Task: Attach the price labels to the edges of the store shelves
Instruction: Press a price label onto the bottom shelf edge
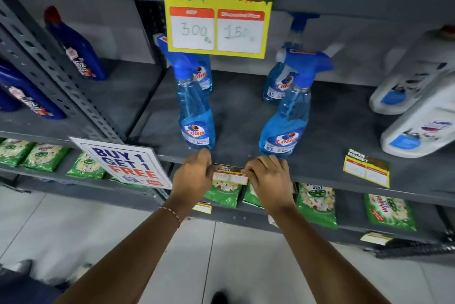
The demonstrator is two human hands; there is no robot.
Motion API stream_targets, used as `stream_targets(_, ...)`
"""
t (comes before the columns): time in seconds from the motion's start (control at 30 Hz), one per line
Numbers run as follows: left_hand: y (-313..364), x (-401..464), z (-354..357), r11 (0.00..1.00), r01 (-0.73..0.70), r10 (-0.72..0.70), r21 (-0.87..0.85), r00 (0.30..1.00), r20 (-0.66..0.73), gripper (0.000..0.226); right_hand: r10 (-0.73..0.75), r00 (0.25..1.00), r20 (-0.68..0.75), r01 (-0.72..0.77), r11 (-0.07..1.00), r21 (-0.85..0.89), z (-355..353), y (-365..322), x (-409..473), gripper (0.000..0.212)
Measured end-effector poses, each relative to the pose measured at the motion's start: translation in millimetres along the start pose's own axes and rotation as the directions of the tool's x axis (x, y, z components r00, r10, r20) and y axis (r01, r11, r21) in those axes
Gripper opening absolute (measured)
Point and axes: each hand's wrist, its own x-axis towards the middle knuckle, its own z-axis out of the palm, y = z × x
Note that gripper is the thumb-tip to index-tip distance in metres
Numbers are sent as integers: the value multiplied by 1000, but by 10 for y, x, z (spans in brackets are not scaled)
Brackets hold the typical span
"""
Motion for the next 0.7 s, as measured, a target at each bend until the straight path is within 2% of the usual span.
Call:
stream_targets(0.03,13,-8,4,999,-29,29,-33,1000,-4,19,14,1000,5,-15,999,30,-61,40,-42,7)
stream_targets(0.1,76,-17,29,992,-86,86,-94,996,-7,21,77,997,-27,-74,994,78,-237,256,-150,22)
stream_targets(0.2,291,-57,123,980,-102,101,-170,995,-12,25,291,948,-130,-282,955,89,-665,932,-276,37)
stream_targets(0.27,527,-102,243,974,-125,125,-189,992,-11,26,544,833,-106,-544,839,32,-948,1479,-301,31)
stream_targets(0.33,825,-151,391,958,-195,200,-211,980,1,22,718,694,50,-715,696,-68,-1126,1925,-291,39)
stream_targets(0.37,994,-168,463,945,-229,239,-234,971,13,19,730,670,132,-726,682,-88,-1167,2070,-282,47)
stream_targets(0.4,1186,-188,526,933,-247,263,-261,964,26,18,713,680,171,-711,698,-87,-1178,2188,-276,50)
stream_targets(0.5,1782,-220,714,916,-223,252,-333,966,47,26,634,748,195,-643,765,-21,-1193,2367,-236,29)
stream_targets(0.57,2167,-201,823,904,-169,201,-392,979,42,24,548,796,257,-595,787,166,-1260,2436,-286,18)
stream_targets(0.63,2486,-155,907,893,-128,163,-431,986,46,22,464,835,297,-548,751,368,-1355,2467,-446,15)
stream_targets(0.7,2842,-97,1047,885,-139,198,-445,976,88,31,424,864,273,-504,743,441,-1533,2556,-705,18)
